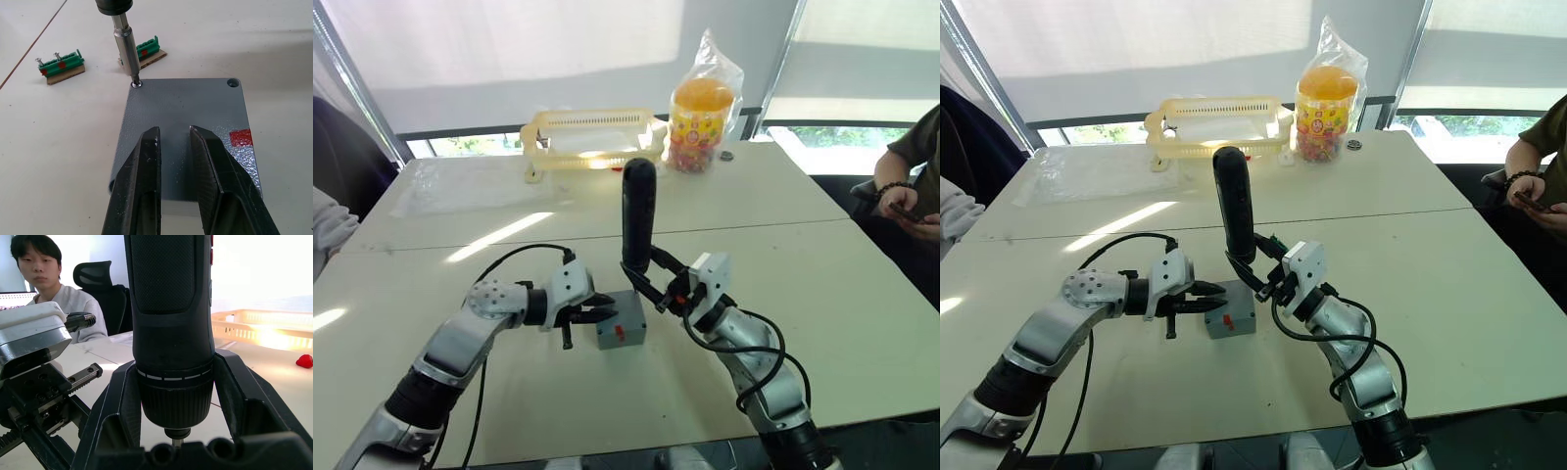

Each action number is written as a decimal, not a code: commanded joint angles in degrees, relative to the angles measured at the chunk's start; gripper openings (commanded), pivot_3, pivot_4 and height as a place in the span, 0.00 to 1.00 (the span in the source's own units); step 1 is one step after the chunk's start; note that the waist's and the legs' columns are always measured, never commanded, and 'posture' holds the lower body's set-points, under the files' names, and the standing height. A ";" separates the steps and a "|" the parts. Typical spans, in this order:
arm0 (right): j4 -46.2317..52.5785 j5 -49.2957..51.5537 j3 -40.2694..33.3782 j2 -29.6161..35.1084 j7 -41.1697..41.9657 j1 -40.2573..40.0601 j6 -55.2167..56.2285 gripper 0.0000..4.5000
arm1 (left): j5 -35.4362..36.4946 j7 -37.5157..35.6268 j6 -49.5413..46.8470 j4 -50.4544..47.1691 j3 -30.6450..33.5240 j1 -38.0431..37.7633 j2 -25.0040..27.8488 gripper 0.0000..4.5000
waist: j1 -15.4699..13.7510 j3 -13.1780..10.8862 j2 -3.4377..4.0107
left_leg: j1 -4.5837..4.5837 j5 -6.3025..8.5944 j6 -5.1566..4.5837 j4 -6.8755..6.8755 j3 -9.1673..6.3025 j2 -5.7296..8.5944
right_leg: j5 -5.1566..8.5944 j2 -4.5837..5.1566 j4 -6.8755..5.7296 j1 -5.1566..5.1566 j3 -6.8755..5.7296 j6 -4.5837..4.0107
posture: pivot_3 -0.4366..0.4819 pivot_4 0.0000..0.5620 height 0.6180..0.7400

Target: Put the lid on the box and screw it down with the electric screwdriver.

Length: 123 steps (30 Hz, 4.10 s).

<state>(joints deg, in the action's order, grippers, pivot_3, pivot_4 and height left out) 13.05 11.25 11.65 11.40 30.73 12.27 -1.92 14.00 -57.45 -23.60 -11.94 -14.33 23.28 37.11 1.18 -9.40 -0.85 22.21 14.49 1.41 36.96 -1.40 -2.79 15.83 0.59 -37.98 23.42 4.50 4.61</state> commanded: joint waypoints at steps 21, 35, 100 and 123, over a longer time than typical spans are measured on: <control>-4.46 -1.66 1.32 0.31 -0.23 -2.97 -1.77 0.38 | -2.14 -0.20 -1.44 1.01 -2.14 -0.91 0.73 0.21 | -0.01 0.23 -0.04 | -0.08 0.00 0.00 -0.08 0.00 0.00 | 0.15 0.01 0.07 -0.07 0.00 -0.17 | 0.48 0.27 1.00; 13.42 3.35 1.69 0.29 -1.12 -5.67 -8.13 0.38 | -2.69 -0.51 -0.06 3.35 -2.68 -0.43 0.26 0.21 | 0.26 0.21 -0.02 | 0.00 0.01 0.01 -0.27 0.00 -0.01 | 0.17 0.01 0.19 0.05 0.01 -0.18 | 0.48 0.27 1.00; 1.03 -3.41 5.03 5.87 3.06 -0.11 -11.49 0.38 | -3.22 0.57 -0.78 2.50 -2.84 -1.70 -0.24 0.21 | 1.38 0.44 -0.15 | -0.80 0.01 0.03 -1.09 0.03 -0.04 | 0.37 0.10 0.78 -0.55 0.05 -0.08 | 0.48 0.27 1.00; 15.93 5.21 -0.13 3.19 -1.48 2.37 -15.94 0.38 | -3.64 0.09 -0.17 3.69 -3.14 -1.29 -0.74 0.21 | 1.35 0.15 -0.07 | 0.03 0.00 0.02 -1.03 0.00 -0.01 | 0.20 0.09 0.80 0.16 -0.04 -0.30 | 0.48 0.27 1.00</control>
<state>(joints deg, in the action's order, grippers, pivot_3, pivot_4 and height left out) 28.57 17.41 11.81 14.91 29.07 13.98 -21.73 12.97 -57.24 -21.98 -10.70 -14.96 23.51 35.64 2.53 -9.24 -0.91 22.24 14.50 1.43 35.93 -1.40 -2.80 16.03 0.68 -37.18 23.57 4.46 4.31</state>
